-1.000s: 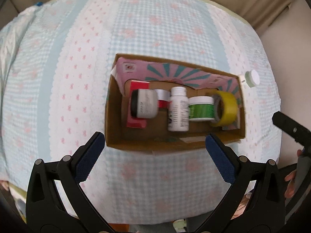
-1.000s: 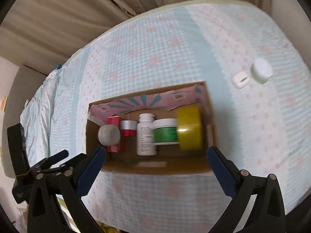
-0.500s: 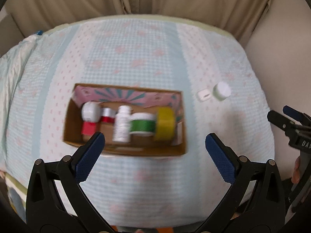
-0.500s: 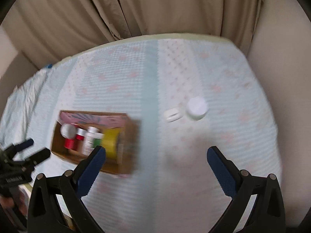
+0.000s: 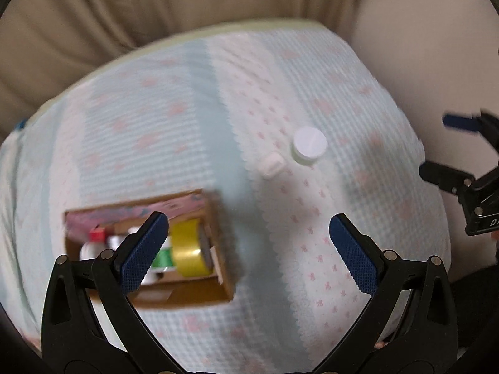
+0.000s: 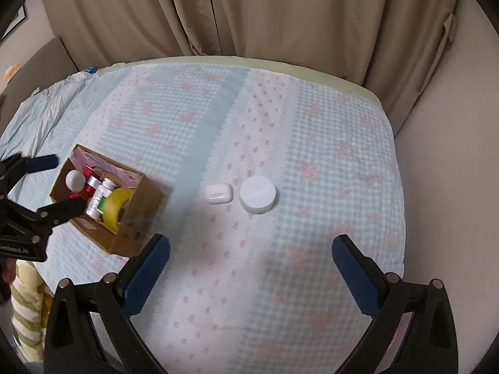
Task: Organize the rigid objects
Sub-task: 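Lift both tools from the box toward the earbud case and green jar, then grasp the white earbud case with left tool while right tool grasps white-lidded green jar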
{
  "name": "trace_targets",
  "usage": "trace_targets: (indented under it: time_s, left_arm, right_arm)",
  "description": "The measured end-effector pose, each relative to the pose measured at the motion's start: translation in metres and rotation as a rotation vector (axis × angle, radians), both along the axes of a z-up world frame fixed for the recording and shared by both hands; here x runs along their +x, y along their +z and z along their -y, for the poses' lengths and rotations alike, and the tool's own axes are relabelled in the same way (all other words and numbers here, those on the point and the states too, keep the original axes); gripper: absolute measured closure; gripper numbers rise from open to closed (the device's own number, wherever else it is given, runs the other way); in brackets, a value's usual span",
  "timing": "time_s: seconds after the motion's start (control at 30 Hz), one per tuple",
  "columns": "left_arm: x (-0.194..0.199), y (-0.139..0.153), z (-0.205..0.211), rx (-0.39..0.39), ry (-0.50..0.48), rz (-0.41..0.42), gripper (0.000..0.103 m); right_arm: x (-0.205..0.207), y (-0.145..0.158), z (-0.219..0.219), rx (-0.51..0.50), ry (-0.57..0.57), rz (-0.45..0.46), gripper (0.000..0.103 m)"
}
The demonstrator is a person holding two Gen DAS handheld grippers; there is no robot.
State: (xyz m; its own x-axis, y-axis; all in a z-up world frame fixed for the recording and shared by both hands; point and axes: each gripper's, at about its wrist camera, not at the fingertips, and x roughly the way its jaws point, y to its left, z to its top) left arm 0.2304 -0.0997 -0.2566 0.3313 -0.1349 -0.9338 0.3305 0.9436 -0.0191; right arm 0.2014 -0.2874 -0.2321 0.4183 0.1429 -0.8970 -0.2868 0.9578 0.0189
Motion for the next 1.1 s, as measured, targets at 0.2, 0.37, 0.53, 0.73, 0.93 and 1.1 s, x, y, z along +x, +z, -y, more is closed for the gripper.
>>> trace_targets:
  time_s: [0.2, 0.37, 0.53, 0.73, 0.93, 1.1]
  left_arm:
    - [0.063, -0.071, 0.046, 0.029, -0.192, -0.131, 0.000]
    - [0.097, -0.133, 0.065, 0.039, -0.259, -0.201, 0.004]
    - [0.115, -0.188, 0.077, 0.090, -0.328, -0.263, 0.023]
    - [0.120, -0.221, 0.080, 0.092, -0.389, -0.291, 0.025]
    - [0.127, -0.238, 0.088, 0.100, -0.441, -0.296, 0.035]
    - [0.132, -0.240, 0.090, 0.093, -0.464, -0.292, 0.053]
  right_arm:
    - [0.036, -0.047, 0.007, -0.025, 0.099, -0.037, 0.000]
    - [0.064, -0.102, 0.006, -0.027, 0.181, -0.057, 0.000]
    - [0.089, -0.153, 0.002, -0.023, 0.224, -0.069, 0.000]
    - [0.106, -0.193, -0.004, 0.018, 0.246, -0.090, 0.006]
    - [0.120, -0.217, -0.012, 0.008, 0.288, -0.077, 0.018]
    - [0.129, -0.226, -0.015, 0.023, 0.297, -0.056, 0.023]
